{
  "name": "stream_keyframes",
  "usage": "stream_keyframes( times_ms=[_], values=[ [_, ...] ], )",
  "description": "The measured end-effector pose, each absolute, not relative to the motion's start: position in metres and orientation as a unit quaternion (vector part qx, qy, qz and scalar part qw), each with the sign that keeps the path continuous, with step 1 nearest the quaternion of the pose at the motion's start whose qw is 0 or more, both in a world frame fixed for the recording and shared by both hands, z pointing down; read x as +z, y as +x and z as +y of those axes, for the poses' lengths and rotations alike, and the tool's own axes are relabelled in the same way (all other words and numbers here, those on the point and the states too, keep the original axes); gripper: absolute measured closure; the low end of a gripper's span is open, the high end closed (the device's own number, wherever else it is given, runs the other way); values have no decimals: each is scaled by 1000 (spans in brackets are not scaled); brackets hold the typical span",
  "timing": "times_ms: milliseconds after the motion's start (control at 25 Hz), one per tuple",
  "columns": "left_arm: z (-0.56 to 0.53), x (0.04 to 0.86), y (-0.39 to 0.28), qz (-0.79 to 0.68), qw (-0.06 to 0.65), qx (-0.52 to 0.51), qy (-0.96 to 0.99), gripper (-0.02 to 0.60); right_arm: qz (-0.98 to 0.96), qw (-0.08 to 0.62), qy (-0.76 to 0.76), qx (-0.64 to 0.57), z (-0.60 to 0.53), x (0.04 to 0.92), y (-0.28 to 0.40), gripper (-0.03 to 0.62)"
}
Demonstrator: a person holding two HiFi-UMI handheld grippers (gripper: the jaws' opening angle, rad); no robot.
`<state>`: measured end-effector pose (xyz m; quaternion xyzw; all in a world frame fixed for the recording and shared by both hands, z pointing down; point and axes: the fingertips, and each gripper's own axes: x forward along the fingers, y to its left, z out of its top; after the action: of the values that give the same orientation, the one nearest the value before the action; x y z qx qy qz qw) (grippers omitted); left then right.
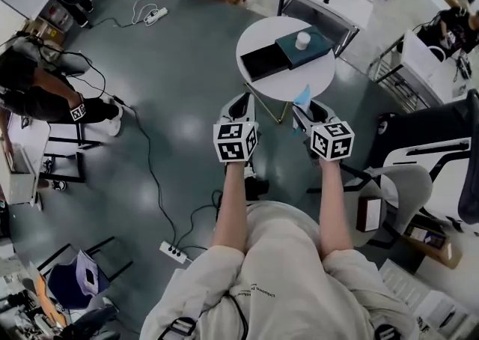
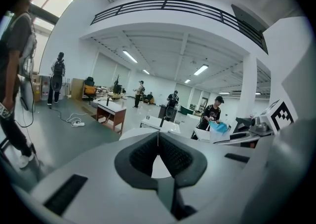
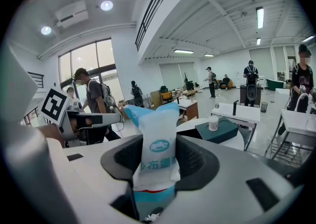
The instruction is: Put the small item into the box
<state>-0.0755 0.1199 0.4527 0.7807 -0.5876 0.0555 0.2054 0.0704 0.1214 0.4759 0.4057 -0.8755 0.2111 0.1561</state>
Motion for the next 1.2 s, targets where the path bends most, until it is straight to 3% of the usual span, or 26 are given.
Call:
stream_keyframes(
  times_ms=[680,1200],
  values=[
    [10,489,-154,-551,244,71,795,558,-857,188,426,222,25,511,8,375],
    [-19,501,-148,-529,264,63,804,560,-839,184,458,227,8,515,22,375]
  ],
)
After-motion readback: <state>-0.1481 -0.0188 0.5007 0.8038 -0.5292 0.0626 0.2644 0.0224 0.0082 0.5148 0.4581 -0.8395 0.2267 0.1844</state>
